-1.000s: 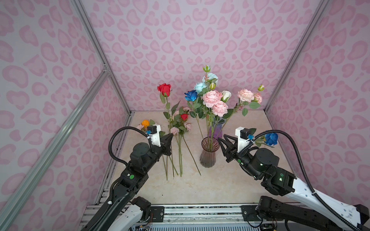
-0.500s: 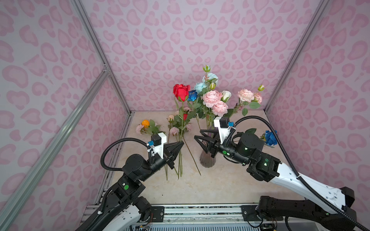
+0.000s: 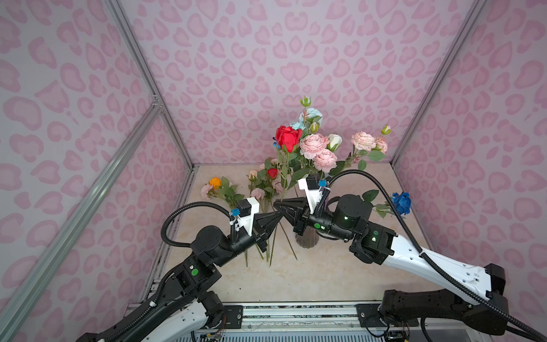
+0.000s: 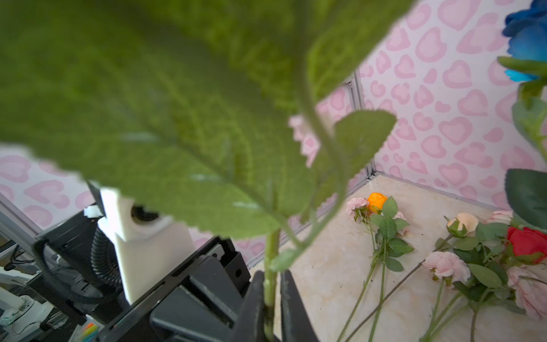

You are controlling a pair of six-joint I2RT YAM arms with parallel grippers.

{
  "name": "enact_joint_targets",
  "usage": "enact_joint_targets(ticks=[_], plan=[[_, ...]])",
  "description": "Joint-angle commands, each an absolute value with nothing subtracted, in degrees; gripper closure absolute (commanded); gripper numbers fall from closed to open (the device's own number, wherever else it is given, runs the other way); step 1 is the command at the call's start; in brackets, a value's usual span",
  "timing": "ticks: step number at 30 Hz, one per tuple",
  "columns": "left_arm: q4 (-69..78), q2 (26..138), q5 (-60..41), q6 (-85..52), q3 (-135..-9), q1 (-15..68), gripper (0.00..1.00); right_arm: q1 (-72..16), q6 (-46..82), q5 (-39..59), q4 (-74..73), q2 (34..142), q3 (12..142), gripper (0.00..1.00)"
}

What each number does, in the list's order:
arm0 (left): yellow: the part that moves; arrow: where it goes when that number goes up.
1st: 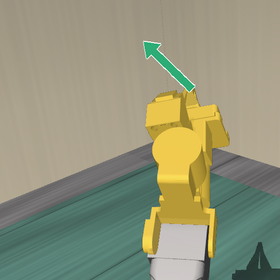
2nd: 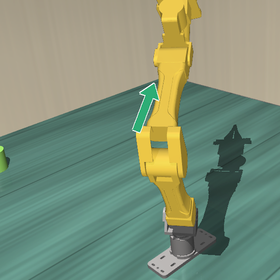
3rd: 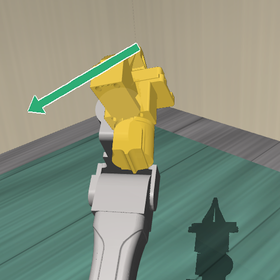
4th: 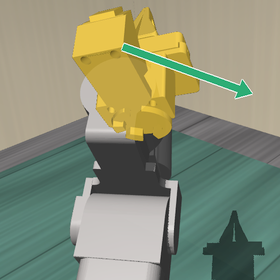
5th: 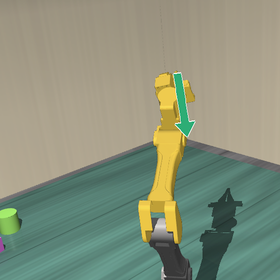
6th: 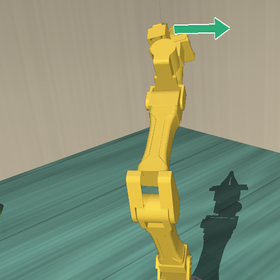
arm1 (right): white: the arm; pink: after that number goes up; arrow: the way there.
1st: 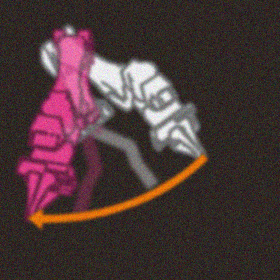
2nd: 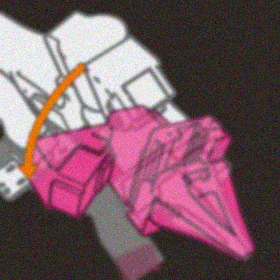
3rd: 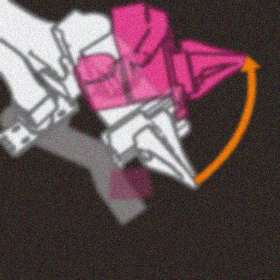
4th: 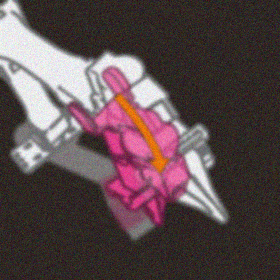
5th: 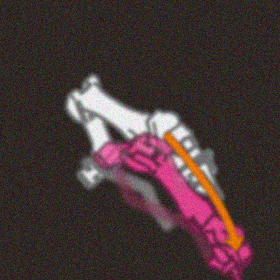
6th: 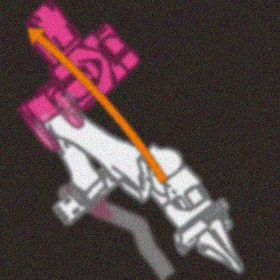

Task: Arrange the flowers into the vase
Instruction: 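Close right gripper on the red rose stem while left gripper opens and withdraws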

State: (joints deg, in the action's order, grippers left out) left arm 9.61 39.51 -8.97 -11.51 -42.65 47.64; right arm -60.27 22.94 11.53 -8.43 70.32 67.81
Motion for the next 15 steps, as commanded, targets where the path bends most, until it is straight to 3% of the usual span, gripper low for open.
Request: enact_joint_targets(ticks=[1,4,10,15], plan=[[11.84,39.38,-5.57,-11.80,-43.51,47.74,0.82,-60.42,23.12,10.15,-11.04,70.26,67.50,0.98],[8.69,38.85,-0.21,-13.42,-43.57,47.75,0.66,-60.62,22.58,7.36,-10.78,70.13,67.58,1.00],[4.80,30.99,13.22,-15.94,-38.46,47.74,0.53,-60.89,15.92,0.00,-4.00,67.35,71.06,1.00],[2.09,21.01,21.09,-18.78,-31.51,47.66,0.49,-60.73,9.38,-7.42,3.43,62.84,75.25,1.00]])
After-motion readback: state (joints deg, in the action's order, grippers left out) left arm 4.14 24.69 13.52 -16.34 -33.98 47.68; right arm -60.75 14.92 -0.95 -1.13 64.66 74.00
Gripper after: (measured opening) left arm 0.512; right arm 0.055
